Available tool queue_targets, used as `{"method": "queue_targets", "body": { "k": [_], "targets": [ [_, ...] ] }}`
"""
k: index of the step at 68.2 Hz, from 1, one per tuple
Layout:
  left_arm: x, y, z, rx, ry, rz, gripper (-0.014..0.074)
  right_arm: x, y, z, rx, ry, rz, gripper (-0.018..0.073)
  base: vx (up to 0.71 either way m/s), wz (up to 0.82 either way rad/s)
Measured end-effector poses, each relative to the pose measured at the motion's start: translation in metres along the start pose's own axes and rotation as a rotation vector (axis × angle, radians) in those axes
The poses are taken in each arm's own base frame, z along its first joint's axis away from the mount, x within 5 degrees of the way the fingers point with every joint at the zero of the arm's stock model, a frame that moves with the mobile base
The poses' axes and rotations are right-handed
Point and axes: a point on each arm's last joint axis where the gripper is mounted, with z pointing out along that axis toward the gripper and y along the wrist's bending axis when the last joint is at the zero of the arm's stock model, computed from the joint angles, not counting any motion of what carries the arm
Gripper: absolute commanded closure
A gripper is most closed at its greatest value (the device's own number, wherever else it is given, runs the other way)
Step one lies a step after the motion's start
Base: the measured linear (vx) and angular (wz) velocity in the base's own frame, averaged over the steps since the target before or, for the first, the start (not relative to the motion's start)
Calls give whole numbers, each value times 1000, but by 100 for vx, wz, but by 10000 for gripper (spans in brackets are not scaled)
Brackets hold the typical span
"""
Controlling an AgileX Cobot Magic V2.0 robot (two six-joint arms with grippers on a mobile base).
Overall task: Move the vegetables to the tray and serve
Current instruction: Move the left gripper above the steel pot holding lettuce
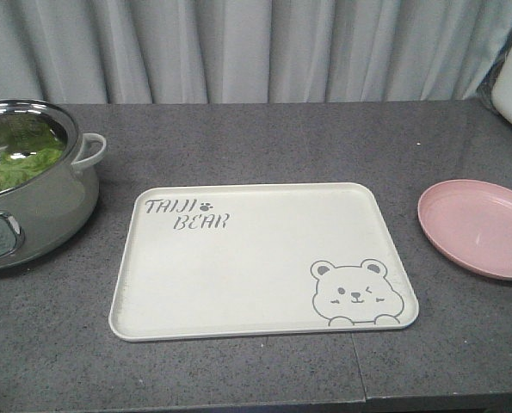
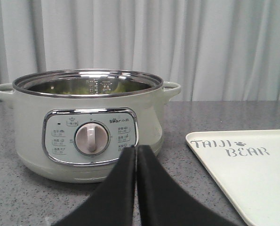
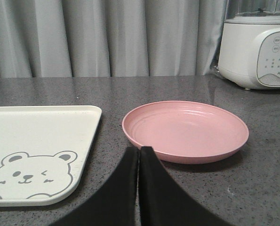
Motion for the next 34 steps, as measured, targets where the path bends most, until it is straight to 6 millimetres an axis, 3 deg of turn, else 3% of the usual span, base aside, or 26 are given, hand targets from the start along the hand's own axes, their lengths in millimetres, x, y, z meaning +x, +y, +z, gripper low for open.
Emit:
{"method": "queue_targets", "body": {
  "k": [34],
  "targets": [
    [0, 0, 0, 0, 0, 0, 603, 0, 0, 0, 0, 0, 0, 567, 0, 0]
  ]
}}
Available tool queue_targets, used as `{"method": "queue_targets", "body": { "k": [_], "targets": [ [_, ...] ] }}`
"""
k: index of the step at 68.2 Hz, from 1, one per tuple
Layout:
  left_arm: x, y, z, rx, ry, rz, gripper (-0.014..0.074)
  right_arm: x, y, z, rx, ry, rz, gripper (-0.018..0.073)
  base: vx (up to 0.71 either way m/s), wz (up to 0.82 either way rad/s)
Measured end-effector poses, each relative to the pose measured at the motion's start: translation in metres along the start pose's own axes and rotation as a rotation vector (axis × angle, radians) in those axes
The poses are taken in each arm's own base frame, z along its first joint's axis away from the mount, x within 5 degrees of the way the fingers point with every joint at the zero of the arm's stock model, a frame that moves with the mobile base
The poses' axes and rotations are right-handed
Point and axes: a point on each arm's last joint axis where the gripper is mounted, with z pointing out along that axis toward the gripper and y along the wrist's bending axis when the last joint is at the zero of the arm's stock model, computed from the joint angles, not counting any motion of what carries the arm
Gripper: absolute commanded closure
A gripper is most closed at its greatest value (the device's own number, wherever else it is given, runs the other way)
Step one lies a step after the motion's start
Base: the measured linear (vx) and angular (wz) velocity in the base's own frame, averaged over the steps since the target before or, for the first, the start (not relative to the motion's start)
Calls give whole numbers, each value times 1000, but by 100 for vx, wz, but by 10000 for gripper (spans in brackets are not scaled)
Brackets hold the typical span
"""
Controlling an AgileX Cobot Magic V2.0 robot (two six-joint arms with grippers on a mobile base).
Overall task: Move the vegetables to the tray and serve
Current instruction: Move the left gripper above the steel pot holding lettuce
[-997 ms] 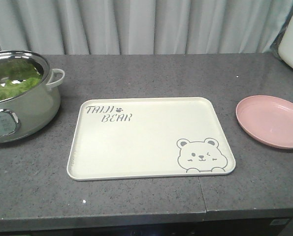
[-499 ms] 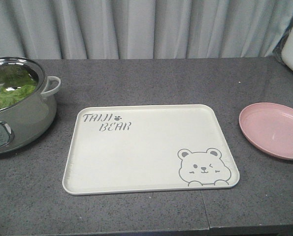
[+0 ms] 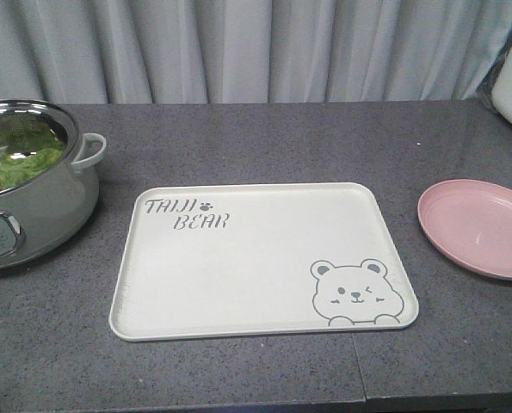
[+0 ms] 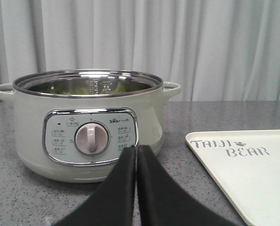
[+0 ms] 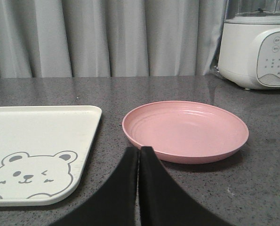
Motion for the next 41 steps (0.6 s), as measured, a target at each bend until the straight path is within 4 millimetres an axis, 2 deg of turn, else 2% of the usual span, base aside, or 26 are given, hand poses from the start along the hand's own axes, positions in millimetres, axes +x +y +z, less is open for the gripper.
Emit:
{"method": "queue_targets", "body": {
  "k": [41],
  "targets": [
    [0, 0, 0, 0, 0, 0, 603, 0, 0, 0, 0, 0, 0, 567, 0, 0]
  ]
}}
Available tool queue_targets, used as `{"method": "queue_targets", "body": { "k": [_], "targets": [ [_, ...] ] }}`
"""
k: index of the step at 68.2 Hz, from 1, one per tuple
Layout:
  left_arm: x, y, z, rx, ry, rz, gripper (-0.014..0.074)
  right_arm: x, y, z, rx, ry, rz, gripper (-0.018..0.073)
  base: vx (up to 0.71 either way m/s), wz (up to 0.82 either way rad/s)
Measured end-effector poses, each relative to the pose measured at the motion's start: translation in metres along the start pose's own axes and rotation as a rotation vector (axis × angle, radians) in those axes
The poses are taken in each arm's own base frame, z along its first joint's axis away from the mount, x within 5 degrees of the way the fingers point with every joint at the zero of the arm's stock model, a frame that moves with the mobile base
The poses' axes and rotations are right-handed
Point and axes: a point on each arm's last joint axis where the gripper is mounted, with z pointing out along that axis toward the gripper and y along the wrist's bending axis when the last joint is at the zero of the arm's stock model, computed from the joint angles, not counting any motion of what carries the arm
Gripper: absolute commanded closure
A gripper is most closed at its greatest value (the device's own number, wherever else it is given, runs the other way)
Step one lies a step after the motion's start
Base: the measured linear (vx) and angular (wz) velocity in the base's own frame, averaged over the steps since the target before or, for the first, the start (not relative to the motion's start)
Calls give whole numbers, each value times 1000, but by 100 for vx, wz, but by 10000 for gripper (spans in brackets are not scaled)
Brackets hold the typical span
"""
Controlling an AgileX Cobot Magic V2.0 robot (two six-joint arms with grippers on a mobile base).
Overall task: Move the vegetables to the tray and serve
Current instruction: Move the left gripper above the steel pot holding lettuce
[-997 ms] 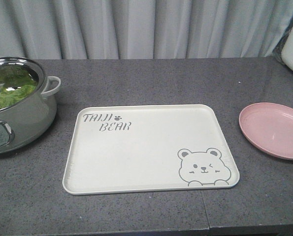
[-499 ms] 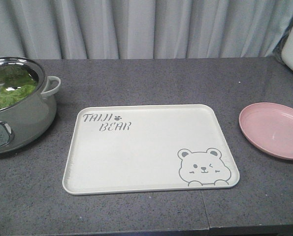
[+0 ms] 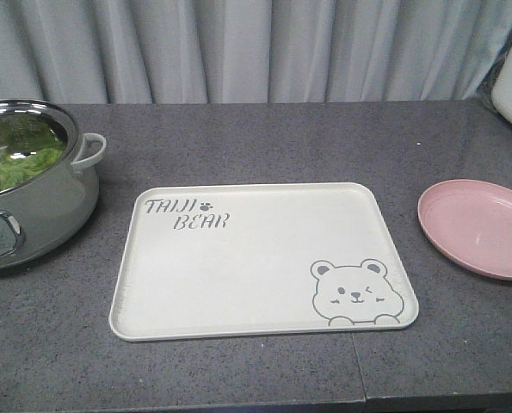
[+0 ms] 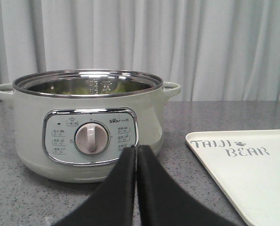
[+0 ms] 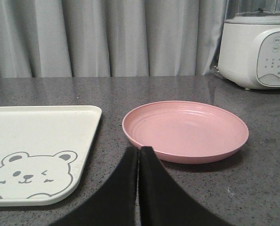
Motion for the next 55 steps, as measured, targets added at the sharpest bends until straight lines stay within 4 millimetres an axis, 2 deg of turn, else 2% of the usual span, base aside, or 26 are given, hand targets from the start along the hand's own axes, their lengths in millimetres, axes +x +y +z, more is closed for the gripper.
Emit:
{"method": "queue_targets", "body": {
  "k": [19, 23, 27, 34, 42, 55],
  "targets": [
    [-1, 0, 0, 1, -12, 1, 603, -1, 0, 0, -2, -8, 17, 567, 0, 0],
    [-6, 0, -1, 1, -15, 3, 603, -6, 0, -1, -3, -16, 22, 567, 0, 0],
    [-22, -1, -3, 1, -40, 7, 603, -19, 1, -4, -4, -41, 21, 567, 0, 0],
    [-55, -3, -11, 0, -83, 12, 603, -53, 1, -12, -5, -92, 13, 567, 0, 0],
    [-96, -5, -17, -11, -48, 18, 603, -88, 2, -16, -3, -45, 7, 567, 0, 0],
    [-148, -8, 1, -32, 134, 17, 603, -136, 3, -2, 3, 120, 0, 567, 0, 0]
  ]
}}
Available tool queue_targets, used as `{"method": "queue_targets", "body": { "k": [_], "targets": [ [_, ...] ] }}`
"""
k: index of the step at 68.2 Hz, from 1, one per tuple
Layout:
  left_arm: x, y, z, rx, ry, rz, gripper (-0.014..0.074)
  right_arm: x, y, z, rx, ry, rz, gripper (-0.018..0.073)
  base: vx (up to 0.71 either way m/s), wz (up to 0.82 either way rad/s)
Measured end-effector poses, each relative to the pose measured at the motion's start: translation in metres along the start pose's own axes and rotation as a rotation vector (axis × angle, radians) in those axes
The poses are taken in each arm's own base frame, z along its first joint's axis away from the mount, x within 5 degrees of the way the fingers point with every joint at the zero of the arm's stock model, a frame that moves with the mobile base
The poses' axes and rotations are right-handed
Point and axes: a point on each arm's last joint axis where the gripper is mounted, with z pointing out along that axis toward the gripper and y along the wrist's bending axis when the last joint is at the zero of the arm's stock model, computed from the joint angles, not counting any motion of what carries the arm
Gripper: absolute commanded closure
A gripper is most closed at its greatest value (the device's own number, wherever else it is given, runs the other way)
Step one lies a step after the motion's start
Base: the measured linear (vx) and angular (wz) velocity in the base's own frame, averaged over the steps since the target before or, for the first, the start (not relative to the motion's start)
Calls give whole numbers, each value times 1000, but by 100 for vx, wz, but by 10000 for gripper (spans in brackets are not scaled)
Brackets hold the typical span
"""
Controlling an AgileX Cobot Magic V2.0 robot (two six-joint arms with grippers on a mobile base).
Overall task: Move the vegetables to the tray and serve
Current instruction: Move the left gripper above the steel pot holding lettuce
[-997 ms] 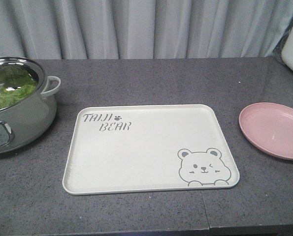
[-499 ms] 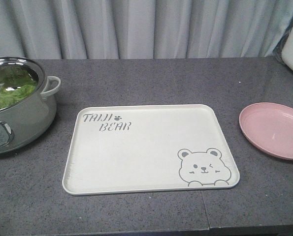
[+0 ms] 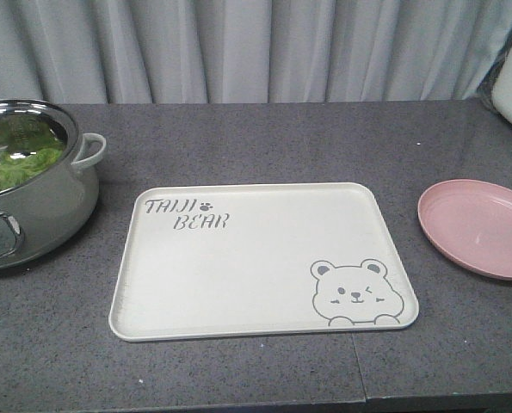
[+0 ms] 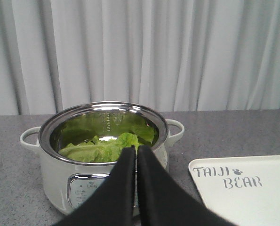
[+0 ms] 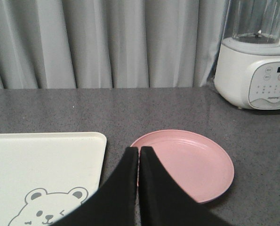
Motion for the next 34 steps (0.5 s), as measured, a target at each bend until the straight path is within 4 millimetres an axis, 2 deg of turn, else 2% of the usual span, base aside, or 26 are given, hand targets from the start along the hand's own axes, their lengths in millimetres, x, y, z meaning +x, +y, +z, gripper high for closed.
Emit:
{"method": "queue_targets", "body": {
  "k": [6, 11, 23, 34],
  "targets": [
    [-19, -1, 13, -6, 67, 0, 603, -17, 0, 10, 2, 73, 0, 567, 0, 0],
    [-27, -2, 28, -10, 124, 1, 603, -26, 0, 20, 7, 117, -7, 567, 0, 0],
    [-21, -2, 53, -17, 233, 4, 603, -26, 0, 40, 10, 195, -10, 567, 0, 0],
    [-20, -2, 56, -17, 245, 4, 603, -25, 0, 43, 10, 208, -11, 567, 0, 0]
  ]
}}
